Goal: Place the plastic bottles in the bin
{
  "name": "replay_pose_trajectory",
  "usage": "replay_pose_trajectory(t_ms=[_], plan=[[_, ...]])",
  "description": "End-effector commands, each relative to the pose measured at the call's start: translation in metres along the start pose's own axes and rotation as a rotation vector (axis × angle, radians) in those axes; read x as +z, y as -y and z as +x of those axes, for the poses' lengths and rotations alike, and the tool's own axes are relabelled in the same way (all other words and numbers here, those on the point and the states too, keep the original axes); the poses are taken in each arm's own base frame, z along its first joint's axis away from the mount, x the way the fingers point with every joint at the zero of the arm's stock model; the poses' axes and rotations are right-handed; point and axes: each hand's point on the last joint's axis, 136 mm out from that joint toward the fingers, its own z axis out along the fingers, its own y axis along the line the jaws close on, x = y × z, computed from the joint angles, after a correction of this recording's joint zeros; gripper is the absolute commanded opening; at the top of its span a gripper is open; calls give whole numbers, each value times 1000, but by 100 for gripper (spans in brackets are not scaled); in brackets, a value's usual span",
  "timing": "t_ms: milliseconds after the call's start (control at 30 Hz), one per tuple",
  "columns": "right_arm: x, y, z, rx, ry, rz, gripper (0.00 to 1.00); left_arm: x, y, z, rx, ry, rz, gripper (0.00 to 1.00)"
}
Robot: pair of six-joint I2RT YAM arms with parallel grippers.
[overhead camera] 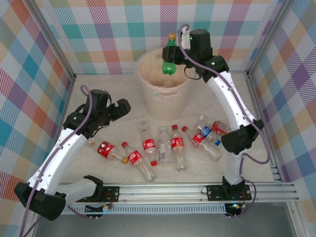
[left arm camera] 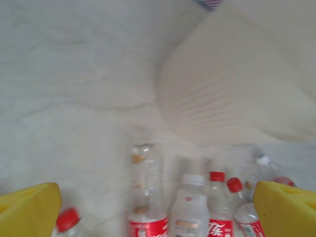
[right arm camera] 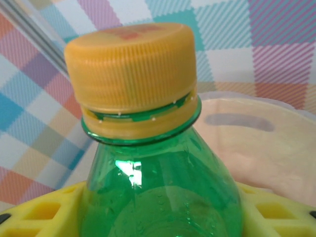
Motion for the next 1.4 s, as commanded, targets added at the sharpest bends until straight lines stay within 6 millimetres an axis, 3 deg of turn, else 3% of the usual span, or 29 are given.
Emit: replay_pose_trajectory(t_ms=[0, 267, 633, 1100, 1367], plan=[[19, 18, 19, -47, -66, 61, 61, -13, -51, 19, -128, -20, -192, 98], [54, 43, 62, -60, -194, 115, 61, -11, -92, 61, -203, -110, -313, 99], [78, 58, 100, -48, -289, 128, 68, 3, -125, 94, -302, -138, -395, 99], [73, 51, 90, -41, -265, 104, 82, 22, -133, 113, -340, -173, -389, 98], [46, 23, 50, -63, -184, 29, 86, 29, -138, 117, -335, -172, -399, 98]])
